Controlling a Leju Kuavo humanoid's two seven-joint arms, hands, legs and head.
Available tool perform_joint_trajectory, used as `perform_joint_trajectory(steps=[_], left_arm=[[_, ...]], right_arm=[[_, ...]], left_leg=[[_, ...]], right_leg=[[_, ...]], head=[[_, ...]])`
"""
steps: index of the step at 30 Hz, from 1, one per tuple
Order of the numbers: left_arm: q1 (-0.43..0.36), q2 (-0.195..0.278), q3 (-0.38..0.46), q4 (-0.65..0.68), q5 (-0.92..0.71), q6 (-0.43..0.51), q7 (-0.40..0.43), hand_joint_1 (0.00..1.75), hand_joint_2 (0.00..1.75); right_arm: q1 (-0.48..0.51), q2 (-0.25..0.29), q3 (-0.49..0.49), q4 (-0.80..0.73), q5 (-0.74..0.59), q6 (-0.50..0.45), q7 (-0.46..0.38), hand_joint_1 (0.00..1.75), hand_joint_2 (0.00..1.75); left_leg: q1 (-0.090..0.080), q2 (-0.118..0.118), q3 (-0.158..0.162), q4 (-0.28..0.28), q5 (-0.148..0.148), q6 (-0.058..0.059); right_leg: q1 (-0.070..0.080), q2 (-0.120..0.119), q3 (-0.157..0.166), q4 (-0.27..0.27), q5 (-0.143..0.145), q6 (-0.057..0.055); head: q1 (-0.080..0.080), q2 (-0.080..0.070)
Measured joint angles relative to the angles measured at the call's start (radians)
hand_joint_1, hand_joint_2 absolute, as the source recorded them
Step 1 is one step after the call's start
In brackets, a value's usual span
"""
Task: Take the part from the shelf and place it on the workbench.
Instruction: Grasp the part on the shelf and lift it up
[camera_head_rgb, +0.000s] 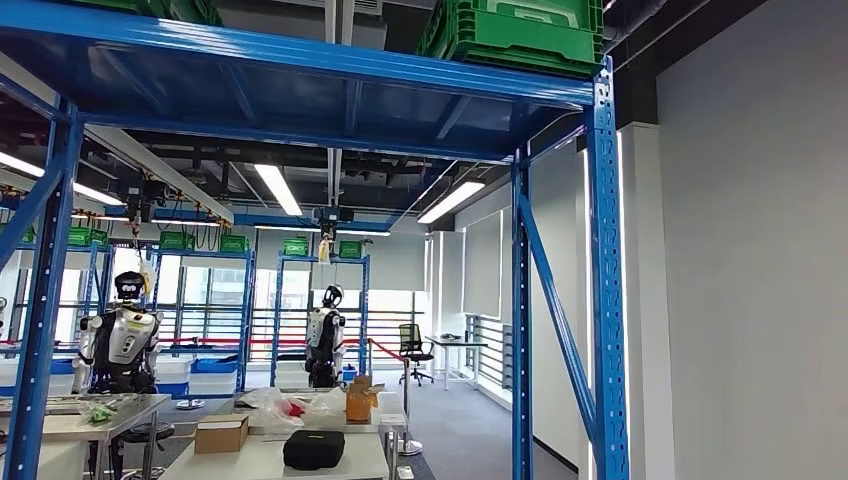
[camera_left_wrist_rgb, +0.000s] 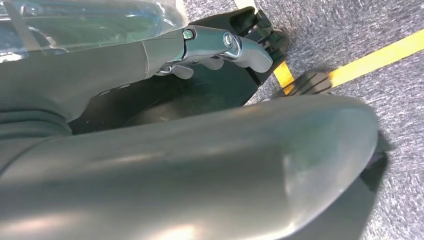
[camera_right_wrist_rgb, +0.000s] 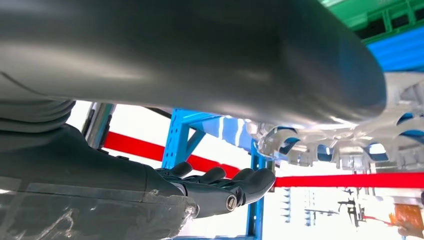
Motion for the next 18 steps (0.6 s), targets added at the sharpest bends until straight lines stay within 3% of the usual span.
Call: perform_joint_trajectory(steps=[2,6,7,9,11,12,13,15,16,18], left_arm=[[0.001,-0.001,0.0,0.0,0.0,0.0,0.0,0.0,0.0],[0.001,0.0,0.0,0.0,0.0,0.0,0.0,0.0,0.0],[0.001,0.0,0.0,0.0,-0.001,0.0,0.0,0.0,0.0],[-0.003,0.0,0.001,0.0,-0.002,0.001,-0.003,0.0,0.0],[-0.01,0.0,0.003,0.0,-0.004,0.001,-0.005,0.0,0.0],[-0.012,0.0,0.004,0.0,-0.004,0.001,-0.005,0.0,0.0],[-0.012,0.0,0.004,0.0,-0.004,0.001,-0.005,0.0,0.0],[-0.006,0.0,0.004,0.001,-0.004,0.001,-0.003,0.0,0.0],[-0.004,0.001,0.004,0.001,-0.004,0.001,-0.003,0.0,0.0],[-0.001,0.001,0.004,0.002,-0.004,0.0,-0.003,0.0,0.0]], right_arm=[[0.0,-0.001,-0.001,-0.002,0.0,0.001,0.0,0.0,0.0],[0.0,-0.002,-0.002,-0.008,0.002,0.003,0.0,0.0,0.0],[0.0,-0.002,-0.002,-0.009,0.002,0.003,0.0,0.0,0.0],[0.001,-0.002,-0.002,-0.01,0.002,0.003,0.0,0.0,0.0],[0.004,-0.001,-0.001,-0.01,0.002,0.003,0.0,0.0,0.0],[0.005,-0.001,0.0,-0.01,0.002,0.003,0.0,0.0,0.0],[0.006,-0.001,0.0,-0.011,0.002,0.003,0.0,0.0,0.0],[0.006,-0.001,0.0,-0.012,0.003,0.003,0.0,0.0,0.0],[0.006,-0.001,0.0,-0.014,0.003,0.003,0.0,0.0,0.0],[0.006,-0.001,0.0,-0.016,0.003,0.004,0.0,0.0,0.0]], left_leg=[[-0.003,0.0,0.003,0.0,-0.007,-0.01],[-0.001,0.002,0.004,0.015,-0.028,-0.033],[0.0,0.002,-0.009,0.049,-0.049,-0.039],[0.004,0.002,-0.068,0.171,-0.105,-0.048],[0.007,0.002,-0.122,0.271,-0.128,-0.053],[0.008,0.002,-0.128,0.273,-0.11,-0.053],[0.009,0.002,-0.116,0.238,-0.075,-0.051],[0.008,0.002,-0.069,0.115,0.003,-0.043],[0.006,0.002,-0.049,0.064,0.022,-0.037],[0.001,0.001,-0.034,0.022,0.019,-0.025]], right_leg=[[0.004,0.001,0.033,-0.071,0.014,-0.01],[0.001,0.004,0.042,-0.082,0.004,-0.032],[-0.001,0.003,0.045,-0.084,0.003,-0.037],[-0.002,0.0,0.05,-0.085,-0.001,-0.043],[-0.002,-0.002,0.054,-0.085,-0.006,-0.045],[-0.002,-0.001,0.058,-0.084,-0.009,-0.044],[-0.002,0.001,0.063,-0.084,-0.012,-0.042],[-0.001,0.004,0.075,-0.084,-0.019,-0.036],[0.001,0.005,0.077,-0.084,-0.022,-0.031],[0.003,0.005,0.075,-0.085,-0.022,-0.02]], head=[[0.002,0.0],[0.005,0.0],[0.006,0.0],[0.01,0.0],[0.011,0.0],[0.013,0.0],[0.013,0.0],[0.014,0.0],[0.014,0.0],[0.012,0.0]])
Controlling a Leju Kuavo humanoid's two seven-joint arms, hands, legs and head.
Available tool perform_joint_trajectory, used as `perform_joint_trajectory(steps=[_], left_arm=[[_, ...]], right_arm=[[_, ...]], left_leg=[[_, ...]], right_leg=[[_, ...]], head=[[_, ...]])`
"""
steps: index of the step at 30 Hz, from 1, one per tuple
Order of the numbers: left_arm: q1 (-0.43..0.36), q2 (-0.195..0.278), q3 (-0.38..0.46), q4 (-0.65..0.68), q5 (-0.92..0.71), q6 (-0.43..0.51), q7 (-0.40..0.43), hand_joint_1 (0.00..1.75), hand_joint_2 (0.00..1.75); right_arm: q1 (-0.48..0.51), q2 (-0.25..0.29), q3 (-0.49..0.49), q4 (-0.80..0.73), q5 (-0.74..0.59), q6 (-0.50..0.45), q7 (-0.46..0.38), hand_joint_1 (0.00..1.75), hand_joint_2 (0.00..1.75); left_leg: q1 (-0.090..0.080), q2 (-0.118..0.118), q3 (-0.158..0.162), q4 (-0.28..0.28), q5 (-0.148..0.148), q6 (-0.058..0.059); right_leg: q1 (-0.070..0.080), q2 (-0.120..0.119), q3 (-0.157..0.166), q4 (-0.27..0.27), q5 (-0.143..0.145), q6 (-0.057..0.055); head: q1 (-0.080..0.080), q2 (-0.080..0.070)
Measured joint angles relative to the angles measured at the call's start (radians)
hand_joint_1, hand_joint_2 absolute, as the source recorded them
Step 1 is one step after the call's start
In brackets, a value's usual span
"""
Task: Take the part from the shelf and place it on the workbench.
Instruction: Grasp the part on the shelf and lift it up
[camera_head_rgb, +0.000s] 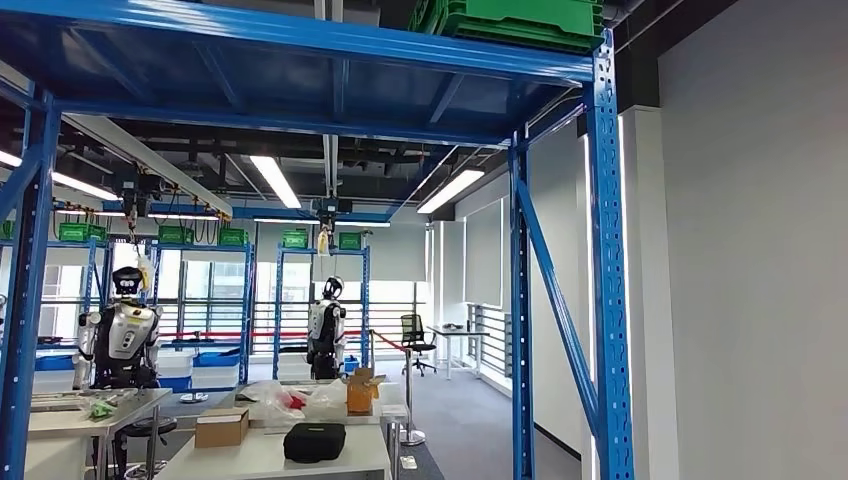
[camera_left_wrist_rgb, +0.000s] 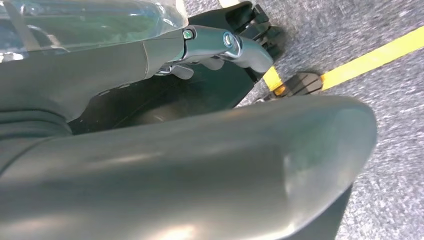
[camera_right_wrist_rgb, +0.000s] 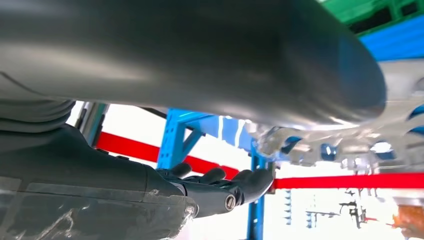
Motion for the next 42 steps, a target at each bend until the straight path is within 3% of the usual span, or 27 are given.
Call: perform_joint_trajectory(steps=[2,4,7,8,9,10,12,14,17,19,20,22,23,24,25,27,29,34,36,38,39,40,42], left_arm=[[0.0,-0.001,0.0,0.0,0.0,0.0,0.0,0.0,0.0],[0.0,-0.001,0.001,0.0,0.0,0.0,0.0,0.0,0.0],[0.001,-0.002,0.001,0.0,0.0,0.0,0.0,0.0,0.0],[0.002,-0.002,0.001,0.0,0.0,0.0,0.0,0.0,0.0],[0.003,-0.001,0.001,0.0,0.001,0.0,0.0,0.0,0.0],[0.003,-0.001,0.001,0.0,0.001,0.0,0.0,0.0,0.0],[0.003,-0.002,0.001,0.0,0.002,0.0,0.0,0.0,0.0],[0.004,-0.001,0.002,0.0,0.002,-0.001,0.0,0.0,0.0],[0.003,-0.001,0.002,0.001,0.003,-0.001,0.0,0.0,0.0],[0.003,-0.001,0.002,0.001,0.003,-0.001,0.0,0.0,0.0],[0.002,0.0,0.002,0.002,0.002,0.0,0.0,0.0,0.0],[-0.003,0.0,0.004,0.002,0.001,0.0,-0.003,0.0,0.0],[-0.006,0.0,0.005,0.002,0.0,0.0,-0.004,0.0,0.0],[-0.009,0.0,0.007,0.002,-0.001,0.0,-0.005,0.0,0.0],[-0.011,-0.001,0.008,0.002,-0.001,0.0,-0.004,0.0,0.0],[-0.007,0.0,0.009,0.002,-0.001,0.0,-0.002,0.0,0.0],[-0.002,0.0,0.009,0.004,-0.001,0.0,-0.001,0.0,0.0],[-0.001,-0.001,0.01,0.005,-0.001,0.001,-0.001,0.0,0.0],[-0.001,-0.002,0.01,0.005,-0.001,0.001,-0.001,0.0,0.0],[0.0,-0.002,0.01,0.005,-0.001,0.001,-0.001,0.0,0.0],[0.001,-0.002,0.01,0.006,-0.001,0.001,0.0,0.0,0.0],[0.002,-0.002,0.01,0.006,-0.001,0.001,0.0,0.0,0.0],[0.003,-0.002,0.01,0.006,-0.002,0.001,0.0,0.0,0.0]], right_arm=[[0.0,0.0,-0.001,-0.002,0.0,0.001,0.0,0.0,0.0],[-0.002,-0.001,-0.002,-0.003,0.0,0.001,0.0,0.0,0.0],[0.002,-0.002,-0.002,-0.004,0.0,0.001,0.0,0.0,0.0],[0.005,-0.002,-0.002,-0.004,0.0,0.001,0.0,0.0,0.0],[0.007,-0.002,-0.001,-0.003,0.0,0.001,0.0,0.0,0.0],[0.008,-0.002,-0.001,-0.003,0.0,0.001,0.0,0.0,0.0],[0.007,-0.003,-0.001,-0.003,0.0,0.001,0.0,0.0,0.0],[0.005,-0.004,-0.001,-0.003,-0.001,0.001,0.0,0.0,0.0],[0.003,-0.004,-0.001,-0.005,-0.002,-0.001,0.0,0.0,0.0],[0.001,-0.005,-0.002,-0.006,-0.003,-0.002,0.0,0.0,0.0],[0.0,-0.005,-0.002,-0.006,-0.003,-0.003,0.0,0.0,0.0],[0.0,-0.005,-0.001,-0.006,-0.005,-0.004,0.0,0.0,0.0],[0.001,-0.005,0.0,-0.006,-0.006,-0.004,0.0,0.0,0.0],[0.002,-0.005,0.0,-0.006,-0.007,-0.004,0.0,0.0,0.0],[0.003,-0.005,0.001,-0.006,-0.007,-0.005,0.0,0.0,0.0],[0.004,-0.005,0.0,-0.006,-0.008,-0.005,0.0,0.0,0.0],[0.004,-0.005,0.0,-0.006,-0.008,-0.006,0.0,0.0,0.0],[0.003,-0.008,-0.002,-0.007,-0.008,-0.008,0.0,0.0,0.0],[0.002,-0.01,-0.003,-0.008,-0.008,-0.008,0.0,0.0,0.0],[0.009,-0.011,-0.002,-0.008,-0.008,-0.008,0.0,0.0,0.0],[0.012,-0.011,-0.002,-0.008,-0.008,-0.008,0.0,0.0,0.0],[0.015,-0.012,-0.002,-0.008,-0.008,-0.008,0.0,0.0,0.0],[0.015,-0.012,-0.001,-0.008,-0.008,-0.008,0.0,0.0,0.0]], left_leg=[[0.002,-0.001,0.004,-0.014,-0.001,0.012],[0.006,-0.001,0.01,-0.024,0.003,0.022],[0.005,0.0,0.014,-0.027,-0.001,0.031],[0.004,0.001,0.016,-0.027,-0.003,0.033],[0.003,0.0,0.019,-0.026,-0.005,0.033],[0.002,0.0,0.024,-0.026,-0.009,0.033],[0.001,-0.001,0.036,-0.026,-0.019,0.028],[-0.003,-0.001,0.042,-0.024,-0.028,0.019],[-0.004,0.0,0.045,-0.027,-0.036,0.003],[-0.002,0.001,0.038,0.001,-0.057,-0.011],[0.0,0.001,0.018,0.044,-0.08,-0.017],[0.004,0.001,-0.051,0.177,-0.131,-0.026],[0.006,0.001,-0.082,0.232,-0.143,-0.029],[0.007,0.001,-0.1,0.257,-0.137,-0.03],[0.007,0.001,-0.1,0.243,-0.111,-0.029],[0.006,0.001,-0.06,0.133,-0.027,-0.022],[0.002,0.001,-0.023,0.036,0.017,-0.008],[0.004,-0.001,0.002,-0.019,0.004,0.021],[0.007,0.0,0.009,-0.027,0.004,0.029],[0.006,0.0,0.013,-0.027,0.0,0.034],[0.005,0.0,0.016,-0.027,-0.003,0.035],[0.004,0.0,0.02,-0.027,-0.007,0.035],[0.004,-0.001,0.034,-0.026,-0.017,0.031]], right_leg=[[-0.001,-0.002,-0.002,-0.002,0.0,0.013],[-0.002,-0.003,-0.017,0.033,-0.022,0.023],[-0.003,-0.004,-0.112,0.213,-0.095,0.029],[-0.003,-0.004,-0.141,0.261,-0.104,0.03],[-0.003,-0.004,-0.153,0.273,-0.092,0.03],[-0.003,-0.004,-0.146,0.246,-0.062,0.028],[-0.002,-0.004,-0.093,0.121,0.014,0.021],[0.001,-0.004,-0.05,0.025,0.041,0.012],[0.003,-0.001,-0.04,0.005,0.03,-0.003],[-0.002,-0.002,-0.03,-0.002,0.026,-0.014],[-0.004,-0.003,-0.024,-0.004,0.024,-0.019],[-0.004,-0.005,-0.018,-0.005,0.018,-0.024],[-0.004,-0.006,-0.015,-0.004,0.015,-0.025],[-0.004,-0.006,-0.011,-0.003,0.011,-0.025],[-0.003,-0.005,-0.006,-0.003,0.007,-0.024],[-0.004,-0.001,0.007,-0.002,-0.002,-0.02],[-0.001,0.001,0.014,-0.001,-0.008,-0.011],[0.002,-0.004,-0.001,0.015,-0.02,0.017],[0.0,-0.005,-0.049,0.106,-0.062,0.022],[0.0,-0.005,-0.123,0.232,-0.101,0.026],[0.0,-0.005,-0.148,0.265,-0.099,0.026],[0.0,-0.005,-0.156,0.263,-0.079,0.026],[0.0,-0.005,-0.121,0.164,0.0,0.023]], head=[[-0.002,0.0],[-0.004,0.0],[-0.01,0.0],[-0.011,0.0],[-0.012,0.0],[-0.013,0.0],[-0.013,0.0],[-0.012,0.0],[-0.011,0.0],[-0.008,0.0],[-0.006,0.0],[-0.002,0.0],[-0.001,0.0],[0.0,0.0],[0.0,0.0],[0.002,0.0],[0.002,0.0],[-0.004,0.0],[-0.008,0.0],[-0.011,0.0],[-0.012,0.0],[-0.013,0.0],[-0.014,0.0]])
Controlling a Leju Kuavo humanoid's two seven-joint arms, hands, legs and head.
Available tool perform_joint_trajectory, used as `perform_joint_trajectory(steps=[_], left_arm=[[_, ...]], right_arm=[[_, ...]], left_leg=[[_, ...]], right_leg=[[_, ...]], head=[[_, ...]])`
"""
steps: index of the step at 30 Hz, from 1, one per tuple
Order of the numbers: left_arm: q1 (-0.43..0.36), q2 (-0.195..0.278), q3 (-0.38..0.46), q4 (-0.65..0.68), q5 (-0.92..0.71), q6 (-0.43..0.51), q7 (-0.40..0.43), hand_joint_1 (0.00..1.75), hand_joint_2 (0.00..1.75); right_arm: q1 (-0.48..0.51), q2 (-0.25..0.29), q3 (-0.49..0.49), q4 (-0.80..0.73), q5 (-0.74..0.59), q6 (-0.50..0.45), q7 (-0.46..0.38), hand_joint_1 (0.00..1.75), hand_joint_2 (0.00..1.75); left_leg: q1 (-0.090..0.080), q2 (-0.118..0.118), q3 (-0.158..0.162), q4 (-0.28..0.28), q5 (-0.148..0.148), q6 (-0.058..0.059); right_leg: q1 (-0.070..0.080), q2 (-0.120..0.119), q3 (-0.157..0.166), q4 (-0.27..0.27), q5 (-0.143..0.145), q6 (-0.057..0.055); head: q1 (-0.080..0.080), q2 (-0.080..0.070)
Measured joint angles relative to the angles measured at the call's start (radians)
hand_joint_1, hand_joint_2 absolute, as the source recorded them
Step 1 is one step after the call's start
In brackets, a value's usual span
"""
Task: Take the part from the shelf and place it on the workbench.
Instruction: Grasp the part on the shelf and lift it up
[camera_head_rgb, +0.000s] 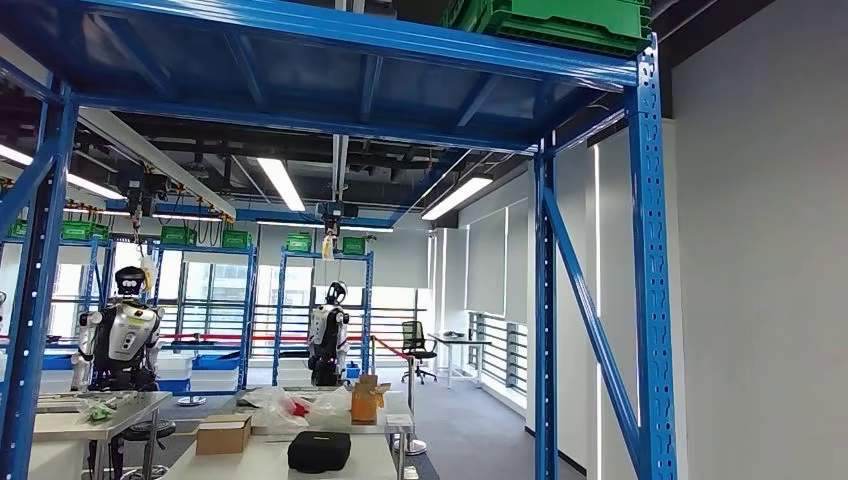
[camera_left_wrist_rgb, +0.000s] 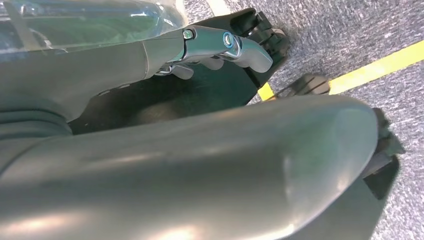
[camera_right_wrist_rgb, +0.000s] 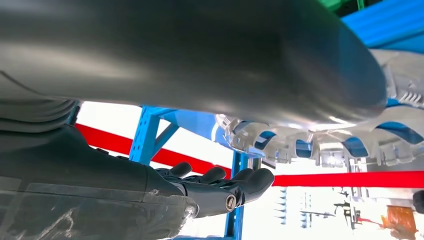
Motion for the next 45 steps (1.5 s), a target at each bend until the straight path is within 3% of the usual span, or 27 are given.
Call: perform_joint_trajectory(steps=[1,3,6,8,11,12,13,14,16,17,18,20,23,24,26,28,29,30,32,33,36,38,40,42,43,44,45], left_arm=[[0.0,0.0,0.0,0.0,0.0,0.0,0.0,0.0,0.0],[0.0,0.0,0.0,0.0,-0.001,0.0,0.001,0.0,0.0],[0.0,0.0,0.0,0.0,-0.002,0.0,0.001,0.0,0.0],[-0.001,0.001,-0.001,0.001,-0.002,0.0,0.001,0.0,0.0],[-0.006,0.001,0.0,0.001,-0.006,0.0,-0.001,0.0,0.0],[-0.01,0.001,0.002,0.0,-0.007,0.0,-0.002,0.0,0.0],[-0.013,0.001,0.003,0.0,-0.009,0.0,-0.002,0.0,0.0],[-0.014,0.001,0.003,0.0,-0.01,0.0,-0.002,0.0,0.0],[-0.011,0.002,0.004,0.001,-0.01,0.0,0.0,0.0,0.0],[-0.008,0.002,0.004,0.001,-0.01,-0.001,0.001,0.0,0.0],[-0.007,0.003,0.004,0.002,-0.01,-0.001,0.001,0.0,0.0],[-0.006,0.003,0.004,0.002,-0.01,-0.001,0.002,0.0,0.0],[-0.006,0.001,0.004,0.002,-0.01,0.0,0.002,0.0,0.0],[-0.006,0.001,0.004,0.002,-0.01,0.0,0.002,0.0,0.0],[-0.005,0.0,0.004,0.002,-0.01,-0.001,0.002,0.0,0.0],[-0.004,0.0,0.004,0.002,-0.01,0.0,0.002,0.0,0.0],[-0.003,0.0,0.004,0.002,-0.009,0.0,0.002,0.0,0.0],[-0.002,0.0,0.004,0.002,-0.009,-0.001,0.002,0.0,0.0],[-0.001,0.0,0.004,0.002,-0.009,-0.001,0.002,0.0,0.0],[0.0,0.0,0.004,0.002,-0.009,-0.001,0.002,0.0,0.0],[-0.001,0.0,0.004,0.002,-0.009,-0.001,0.001,0.0,0.0],[-0.002,0.0,0.003,0.002,-0.009,0.0,0.0,0.0,0.0],[-0.003,0.001,0.003,0.002,-0.01,0.002,0.0,0.0,0.0],[-0.008,0.002,0.004,0.002,-0.011,0.004,-0.003,0.0,0.0],[-0.011,0.002,0.005,0.002,-0.012,0.005,-0.004,0.0,0.0],[-0.014,0.002,0.006,0.002,-0.012,0.006,-0.005,0.0,0.0],[-0.014,0.002,0.007,0.002,-0.012,0.006,-0.005,0.0,0.0]], right_arm=[[-0.001,0.0,0.0,0.0,0.0,0.0,0.0,0.0,0.0],[-0.001,0.0,0.0,0.0,0.0,0.001,0.0,0.0,0.0],[0.0,0.0,-0.001,-0.001,0.0,0.003,0.0,0.0,0.0],[0.0,0.0,-0.003,-0.002,0.0,0.003,0.0,0.0,0.0],[0.001,0.0,-0.005,-0.003,0.0,0.003,0.0,0.0,0.0],[0.002,0.0,-0.005,-0.003,0.0,0.003,0.0,0.0,0.0],[0.002,0.0,-0.004,-0.003,0.0,0.003,0.0,0.0,0.0],[0.003,0.001,-0.004,-0.003,0.0,0.003,0.0,0.0,0.0],[0.003,0.001,-0.004,-0.003,0.0,0.003,0.0,0.0,0.0],[0.002,0.002,-0.004,-0.003,0.0,0.003,0.0,0.0,0.0],[0.002,0.002,-0.004,-0.003,0.0,0.003,0.0,0.0,0.0],[0.002,0.003,-0.004,-0.003,0.0,0.003,0.0,0.0,0.0],[-0.001,0.002,-0.007,-0.003,0.0,0.002,0.0,0.0,0.0],[-0.003,0.001,-0.008,-0.003,-0.001,0.001,0.0,0.0,0.0],[-0.002,0.001,-0.007,-0.002,-0.002,0.0,0.0,0.0,0.0],[0.001,0.001,-0.006,-0.001,-0.004,0.0,0.0,0.0,0.0],[0.002,0.001,-0.006,-0.001,-0.004,0.0,0.0,0.0,0.0],[0.001,0.001,-0.006,-0.001,-0.004,0.0,0.0,0.0,0.0],[0.0,0.001,-0.006,0.0,-0.004,0.0,0.0,0.0,0.0],[-0.002,0.0,-0.006,0.0,-0.005,0.0,0.0,0.0,0.0],[-0.006,0.0,-0.007,0.0,-0.01,-0.003,0.0,0.0,0.0],[-0.007,0.0,-0.007,0.0,-0.012,-0.006,0.0,0.0,0.0],[-0.009,0.0,-0.007,0.0,-0.013,-0.009,0.0,0.0,0.0],[-0.009,0.0,-0.005,0.0,-0.015,-0.011,0.0,0.0,0.0],[-0.009,0.0,-0.003,0.0,-0.017,-0.012,0.0,0.0,0.0],[-0.009,0.0,-0.001,0.001,-0.019,-0.012,0.0,0.0,0.0],[-0.009,0.0,0.0,0.001,-0.02,-0.013,0.0,0.0,0.0]], left_leg=[[-0.002,0.0,0.006,0.0,-0.006,-0.004],[-0.006,0.0,0.012,0.002,-0.017,-0.014],[-0.006,0.003,0.016,-0.001,-0.027,-0.029],[-0.005,0.005,0.006,0.032,-0.051,-0.04],[0.0,0.005,-0.086,0.215,-0.128,-0.053],[0.0,0.005,-0.116,0.267,-0.138,-0.054],[0.0,0.005,-0.132,0.287,-0.128,-0.053],[0.0,0.005,-0.13,0.268,-0.098,-0.05],[-0.003,0.004,-0.091,0.154,-0.012,-0.036],[-0.006,0.004,-0.071,0.099,0.019,-0.028],[-0.009,0.004,-0.056,0.058,0.031,-0.021],[-0.014,0.004,-0.047,0.025,0.023,-0.012],[-0.006,0.002,-0.028,-0.001,0.023,-0.002],[-0.003,0.002,-0.021,-0.006,0.024,0.002],[-0.002,0.002,-0.016,-0.008,0.022,0.006],[-0.003,0.001,-0.014,-0.007,0.017,0.008],[-0.004,0.001,-0.01,-0.005,0.012,0.008],[-0.005,0.001,-0.004,-0.004,0.007,0.007],[-0.007,0.0,0.009,-0.002,-0.006,0.0],[-0.008,0.0,0.012,-0.002,-0.011,-0.004],[-0.009,0.002,0.016,-0.004,-0.021,-0.019],[-0.008,0.003,0.017,0.006,-0.034,-0.03],[-0.004,0.004,-0.02,0.087,-0.077,-0.041],[0.0,0.004,-0.095,0.225,-0.129,-0.049],[0.001,0.004,-0.125,0.273,-0.135,-0.051],[0.002,0.004,-0.139,0.286,-0.121,-0.051],[0.001,0.004,-0.133,0.257,-0.086,-0.049]], right_leg=[[0.001,0.0,0.027,-0.062,0.03,-0.002],[0.004,0.0,0.065,-0.143,0.049,-0.011],[0.005,0.002,0.075,-0.158,0.035,-0.028],[0.0,0.002,0.083,-0.162,0.032,-0.04],[-0.002,-0.001,0.092,-0.164,0.023,-0.049],[-0.001,-0.001,0.096,-0.164,0.02,-0.05],[0.0,-0.001,0.101,-0.164,0.016,-0.05],[0.001,0.001,0.108,-0.164,0.012,-0.05],[0.003,0.004,0.122,-0.164,0.003,-0.047],[0.005,0.005,0.128,-0.164,-0.001,-0.044],[0.005,0.005,0.129,-0.164,-0.003,-0.04],[0.006,0.004,0.125,-0.166,-0.003,-0.028],[0.006,0.001,0.122,-0.156,-0.014,-0.01],[0.005,0.001,0.106,-0.122,-0.032,-0.006],[0.002,0.001,0.039,0.0,-0.081,0.0],[0.001,0.001,-0.023,0.091,-0.093,0.004],[0.001,0.001,-0.029,0.085,-0.071,0.004],[0.001,0.001,-0.015,0.041,-0.032,0.002],[0.004,0.0,0.041,-0.088,0.038,-0.004],[0.005,0.0,0.063,-0.134,0.051,-0.009],[0.01,0.004,0.079,-0.163,0.039,-0.025],[0.006,0.004,0.086,-0.169,0.036,-0.036],[0.0,0.002,0.095,-0.175,0.033,-0.045],[0.0,0.0,0.1,-0.175,0.027,-0.049],[0.0,0.0,0.103,-0.174,0.024,-0.049],[0.0,0.0,0.107,-0.173,0.02,-0.049],[0.001,0.001,0.113,-0.171,0.015,-0.047]], head=[[0.001,0.0],[0.002,0.0],[0.004,0.0],[0.006,0.0],[0.012,0.0],[0.013,0.0],[0.014,0.0],[0.015,0.0],[0.015,0.0],[0.015,0.0],[0.015,0.0],[0.013,0.0],[0.011,0.0],[0.01,0.0],[0.005,0.0],[0.003,0.0],[0.002,0.0],[0.001,0.0],[0.002,0.0],[0.002,0.0],[0.004,0.0],[0.005,0.0],[0.008,0.0],[0.011,0.0],[0.013,0.0],[0.013,0.0],[0.014,0.0]])
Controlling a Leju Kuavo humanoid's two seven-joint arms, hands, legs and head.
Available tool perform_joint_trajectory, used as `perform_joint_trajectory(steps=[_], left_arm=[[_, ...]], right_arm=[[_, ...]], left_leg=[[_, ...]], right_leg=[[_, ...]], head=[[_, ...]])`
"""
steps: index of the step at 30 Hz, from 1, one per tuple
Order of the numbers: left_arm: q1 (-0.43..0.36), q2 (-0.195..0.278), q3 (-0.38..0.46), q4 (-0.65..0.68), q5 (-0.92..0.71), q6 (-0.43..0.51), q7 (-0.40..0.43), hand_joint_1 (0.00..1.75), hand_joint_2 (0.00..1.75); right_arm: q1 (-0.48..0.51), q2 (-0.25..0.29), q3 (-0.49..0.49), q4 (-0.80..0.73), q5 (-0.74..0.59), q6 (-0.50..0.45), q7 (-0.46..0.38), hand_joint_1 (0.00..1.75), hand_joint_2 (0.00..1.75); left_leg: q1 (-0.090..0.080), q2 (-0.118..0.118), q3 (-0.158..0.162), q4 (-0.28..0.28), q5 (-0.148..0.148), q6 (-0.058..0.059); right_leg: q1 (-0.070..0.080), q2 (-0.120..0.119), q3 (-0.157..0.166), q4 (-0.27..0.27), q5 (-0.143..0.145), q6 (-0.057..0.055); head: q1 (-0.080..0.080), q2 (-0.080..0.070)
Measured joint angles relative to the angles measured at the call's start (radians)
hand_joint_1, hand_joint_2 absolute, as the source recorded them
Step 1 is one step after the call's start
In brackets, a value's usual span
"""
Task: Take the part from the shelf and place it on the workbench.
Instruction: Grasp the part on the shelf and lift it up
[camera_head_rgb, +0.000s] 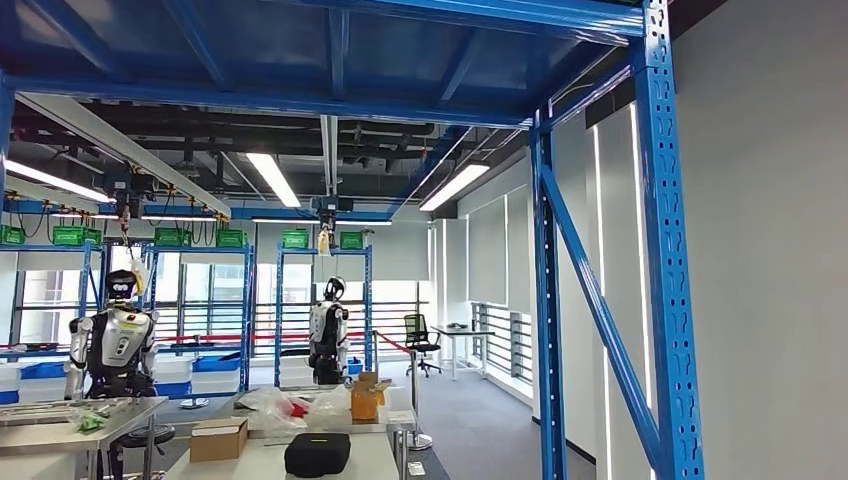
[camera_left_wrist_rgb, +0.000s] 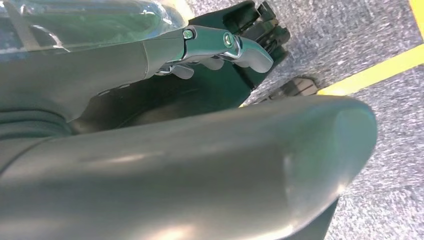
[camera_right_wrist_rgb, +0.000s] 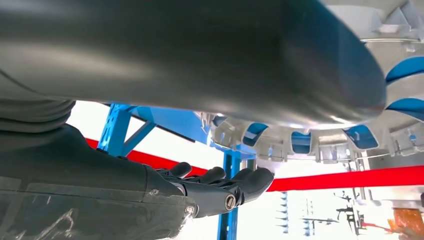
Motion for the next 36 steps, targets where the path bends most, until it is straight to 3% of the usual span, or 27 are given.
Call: perform_joint_trajectory(steps=[2,3,5,7,9,10,12,13,14,15,17,19,21,24,25,28,29,30,33,34,36], left_arm=[[0.004,0.001,0.001,0.0,0.0,0.0,0.002,0.0,0.0],[0.006,0.001,0.001,0.0,0.001,0.0,0.003,0.0,0.0],[0.008,0.002,0.001,0.001,0.001,0.001,0.004,0.0,0.0],[0.008,0.001,0.001,0.001,0.0,0.002,0.004,0.0,0.0],[0.008,0.0,0.001,0.0,0.0,0.002,0.004,0.0,0.0],[0.008,-0.001,0.001,0.0,0.0,0.002,0.004,0.0,0.0],[0.009,-0.001,0.001,0.0,0.0,0.002,0.004,0.0,0.0],[0.01,-0.001,0.001,0.0,0.0,0.002,0.004,0.0,0.0],[0.01,-0.001,0.001,0.0,-0.001,0.002,0.004,0.0,0.0],[0.01,-0.001,0.001,0.0,-0.001,0.002,0.004,0.0,0.0],[0.011,-0.001,0.001,0.0,-0.002,0.002,0.004,0.0,0.0],[0.011,-0.002,0.001,0.0,-0.002,0.003,0.004,0.0,0.0],[0.01,-0.002,0.001,0.0,-0.002,0.003,0.004,0.0,0.0],[0.01,-0.002,0.001,0.0,-0.002,0.003,0.004,0.0,0.0],[0.009,-0.001,0.001,0.0,-0.002,0.003,0.004,0.0,0.0],[0.004,-0.001,0.002,0.0,-0.005,0.004,0.001,0.0,0.0],[0.002,-0.001,0.002,0.0,-0.006,0.004,0.0,0.0,0.0],[0.0,-0.001,0.003,0.0,-0.006,0.004,-0.001,0.0,0.0],[0.005,-0.001,0.003,0.0,-0.005,0.004,0.002,0.0,0.0],[0.007,0.0,0.003,0.001,-0.005,0.004,0.003,0.0,0.0],[0.009,-0.001,0.003,0.001,-0.005,0.005,0.003,0.0,0.0]], right_arm=[[0.0,0.0,0.002,0.0,-0.001,-0.002,0.0,0.0,0.0],[0.0,0.0,0.002,0.0,-0.001,-0.004,0.0,0.0,0.0],[-0.001,0.0,0.003,0.001,-0.002,-0.006,0.0,0.0,0.0],[-0.002,-0.001,0.002,0.001,-0.003,-0.007,0.0,0.0,0.0],[-0.004,-0.003,0.001,0.001,-0.003,-0.008,0.0,0.0,0.0],[-0.005,-0.004,0.001,0.002,-0.003,-0.008,0.0,0.0,0.0],[-0.003,-0.004,0.002,0.003,-0.004,-0.008,0.0,0.0,0.0],[0.0,-0.004,0.003,0.003,-0.004,-0.008,0.0,0.0,0.0],[0.003,-0.004,0.003,0.004,-0.004,-0.008,0.0,0.0,0.0],[0.004,-0.004,0.003,0.005,-0.004,-0.008,0.0,0.0,0.0],[0.005,-0.004,0.002,0.006,-0.004,-0.008,0.0,0.0,0.0],[0.004,-0.004,0.002,0.006,-0.004,-0.009,0.0,0.0,0.0],[0.004,-0.004,0.001,0.007,-0.004,-0.009,0.0,0.0,0.0],[0.003,-0.004,-0.001,0.006,-0.004,-0.01,0.0,0.0,0.0],[0.003,-0.004,-0.001,0.006,-0.004,-0.01,0.0,0.0,0.0],[0.004,-0.004,0.0,0.006,-0.004,-0.01,0.0,0.0,0.0],[0.004,-0.003,0.001,0.007,-0.004,-0.01,0.0,0.0,0.0],[0.005,-0.003,0.002,0.007,-0.004,-0.01,0.0,0.0,0.0],[0.005,-0.003,0.003,0.007,-0.004,-0.008,0.0,0.0,0.0],[0.005,-0.003,0.003,0.007,-0.004,-0.008,0.0,0.0,0.0],[0.006,-0.003,0.003,0.007,-0.004,-0.006,0.0,0.0,0.0]], left_leg=[[-0.002,0.0,0.044,-0.123,0.086,0.01],[-0.004,0.0,0.065,-0.178,0.111,0.016],[-0.009,-0.001,0.082,-0.227,0.112,0.027],[-0.008,-0.002,0.089,-0.244,0.109,0.037],[-0.002,-0.003,0.101,-0.257,0.113,0.047],[0.0,-0.002,0.108,-0.261,0.114,0.05],[0.0,-0.002,0.11,-0.262,0.112,0.054],[-0.001,-0.001,0.112,-0.262,0.109,0.055],[-0.002,-0.002,0.115,-0.261,0.106,0.056],[-0.003,-0.002,0.12,-0.261,0.102,0.056],[-0.005,-0.003,0.133,-0.261,0.092,0.052],[-0.009,-0.003,0.142,-0.26,0.08,0.043],[-0.011,-0.003,0.145,-0.261,0.074,0.033],[-0.01,0.0,0.143,-0.237,0.05,0.015],[-0.008,0.0,0.125,-0.196,0.027,0.009],[-0.003,0.0,0.025,-0.008,-0.044,-0.002],[-0.002,0.0,0.003,0.021,-0.04,-0.003],[-0.001,0.0,0.001,0.012,-0.015,-0.002],[-0.003,0.0,0.061,-0.159,0.104,0.012],[-0.006,0.0,0.078,-0.205,0.12,0.018],[-0.011,-0.001,0.085,-0.236,0.117,0.028]], right_leg=[[0.001,0.003,0.013,0.002,-0.01,0.004],[0.002,0.004,0.017,0.003,-0.014,0.009],[0.004,0.004,0.016,0.002,-0.016,0.02],[0.003,0.002,0.016,-0.003,-0.016,0.032],[0.003,0.001,0.008,0.021,-0.035,0.043],[0.002,0.0,-0.012,0.063,-0.057,0.047],[0.001,0.0,-0.087,0.201,-0.111,0.053],[0.001,0.0,-0.123,0.258,-0.123,0.054],[0.001,0.0,-0.143,0.282,-0.116,0.055],[0.001,0.0,-0.142,0.263,-0.087,0.053],[0.002,-0.001,-0.091,0.134,-0.004,0.045],[0.006,-0.001,-0.041,0.024,0.034,0.036],[0.01,0.0,-0.029,0.001,0.027,0.026],[0.004,0.001,-0.021,-0.004,0.022,0.008],[0.001,0.0,-0.017,-0.006,0.02,0.003],[0.001,-0.002,-0.009,-0.006,0.012,-0.004],[0.002,-0.001,-0.006,-0.005,0.008,-0.004],[0.002,0.0,-0.001,-0.004,0.004,-0.003],[0.004,0.004,0.016,-0.001,-0.01,0.004],[0.005,0.004,0.017,0.0,-0.012,0.008],[0.005,0.004,0.012,0.0,-0.012,0.02]], head=[[0.001,0.0],[0.001,0.0],[0.0,0.0],[-0.001,0.0],[-0.003,0.0],[-0.006,0.0],[-0.01,0.0],[-0.011,0.0],[-0.013,0.0],[-0.013,0.0],[-0.014,0.0],[-0.012,0.0],[-0.011,0.0],[-0.009,0.0],[-0.007,0.0],[-0.003,0.0],[-0.002,0.0],[-0.001,0.0],[0.0,0.0],[0.0,0.0],[-0.002,0.0]])
